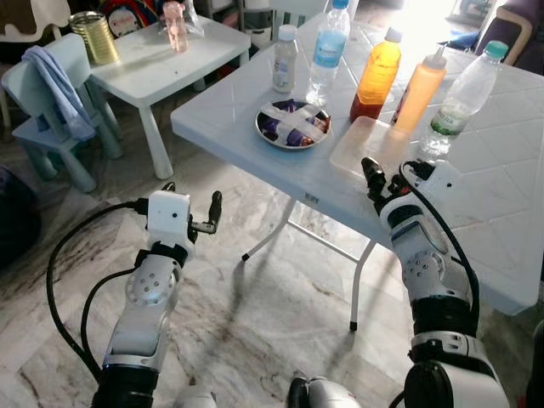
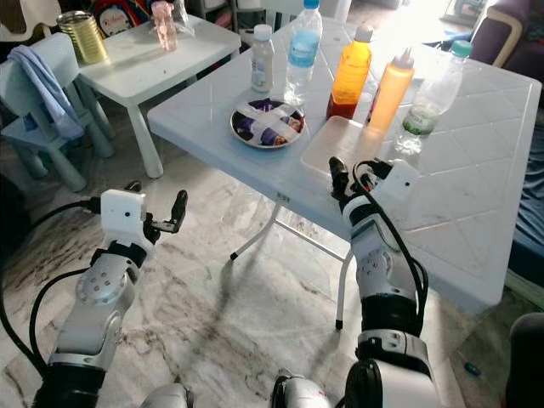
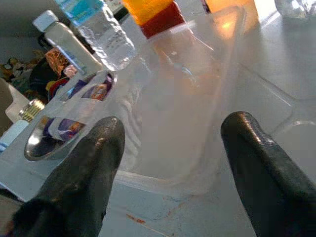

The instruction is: Restocking fridge

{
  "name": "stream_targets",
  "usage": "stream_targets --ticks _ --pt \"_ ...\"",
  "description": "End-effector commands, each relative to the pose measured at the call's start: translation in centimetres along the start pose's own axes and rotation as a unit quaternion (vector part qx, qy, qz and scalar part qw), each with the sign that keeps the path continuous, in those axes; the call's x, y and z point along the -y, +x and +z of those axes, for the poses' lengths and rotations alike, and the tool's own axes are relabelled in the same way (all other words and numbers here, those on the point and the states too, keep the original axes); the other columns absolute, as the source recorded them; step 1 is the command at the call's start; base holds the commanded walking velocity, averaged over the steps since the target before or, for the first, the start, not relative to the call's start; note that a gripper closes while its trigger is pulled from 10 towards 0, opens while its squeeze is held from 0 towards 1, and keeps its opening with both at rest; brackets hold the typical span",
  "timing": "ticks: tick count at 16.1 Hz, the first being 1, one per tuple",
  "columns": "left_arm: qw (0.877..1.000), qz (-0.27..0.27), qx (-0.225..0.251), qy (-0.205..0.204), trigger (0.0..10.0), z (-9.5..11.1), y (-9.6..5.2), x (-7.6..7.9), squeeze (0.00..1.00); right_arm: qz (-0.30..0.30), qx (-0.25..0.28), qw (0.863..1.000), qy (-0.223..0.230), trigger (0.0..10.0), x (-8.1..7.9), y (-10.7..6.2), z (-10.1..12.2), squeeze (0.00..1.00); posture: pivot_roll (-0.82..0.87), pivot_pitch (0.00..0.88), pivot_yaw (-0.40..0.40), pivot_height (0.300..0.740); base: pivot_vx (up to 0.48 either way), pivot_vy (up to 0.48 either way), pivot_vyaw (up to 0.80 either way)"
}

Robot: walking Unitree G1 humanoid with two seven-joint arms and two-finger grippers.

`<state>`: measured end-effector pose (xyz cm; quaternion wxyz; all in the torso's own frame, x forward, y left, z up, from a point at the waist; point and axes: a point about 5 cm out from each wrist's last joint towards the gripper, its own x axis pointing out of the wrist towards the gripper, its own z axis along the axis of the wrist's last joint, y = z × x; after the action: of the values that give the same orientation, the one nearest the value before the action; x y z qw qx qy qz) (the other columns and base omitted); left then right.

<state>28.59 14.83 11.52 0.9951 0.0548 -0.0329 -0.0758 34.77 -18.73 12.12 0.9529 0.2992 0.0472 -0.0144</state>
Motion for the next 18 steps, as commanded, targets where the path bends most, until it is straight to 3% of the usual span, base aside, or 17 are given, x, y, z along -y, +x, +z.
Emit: stream_targets --ticks 1,6,16,18 --pt "1.000 -0.007 0.001 0.011 10.0 0.2 -0.1 0.2 0.00 0.000 0.001 1.000 0.022 0.0 0.1 0.5 0.2 0.00 0.10 0.107 -0.015 0.740 0.000 0.000 0.00" --pt "1.000 -0.011 0.002 0.021 10.0 0.3 -0.1 0.0 0.00 -0.019 0.013 0.997 0.074 0.0 0.4 1.1 0.5 0.00 0.10 0.105 -0.006 0.740 0.000 0.000 0.00" --pt "0.999 -0.015 0.005 0.028 10.0 0.3 0.0 0.3 0.00 -0.026 0.024 0.996 0.087 0.0 0.3 1.9 1.0 0.00 0.11 0.089 -0.009 0.740 0.000 0.000 0.00" --pt "0.999 -0.017 0.007 0.026 10.0 0.3 0.0 0.2 0.00 -0.050 0.053 0.992 0.104 0.0 0.5 1.5 1.5 0.00 0.11 0.091 -0.011 0.740 0.000 0.000 0.00"
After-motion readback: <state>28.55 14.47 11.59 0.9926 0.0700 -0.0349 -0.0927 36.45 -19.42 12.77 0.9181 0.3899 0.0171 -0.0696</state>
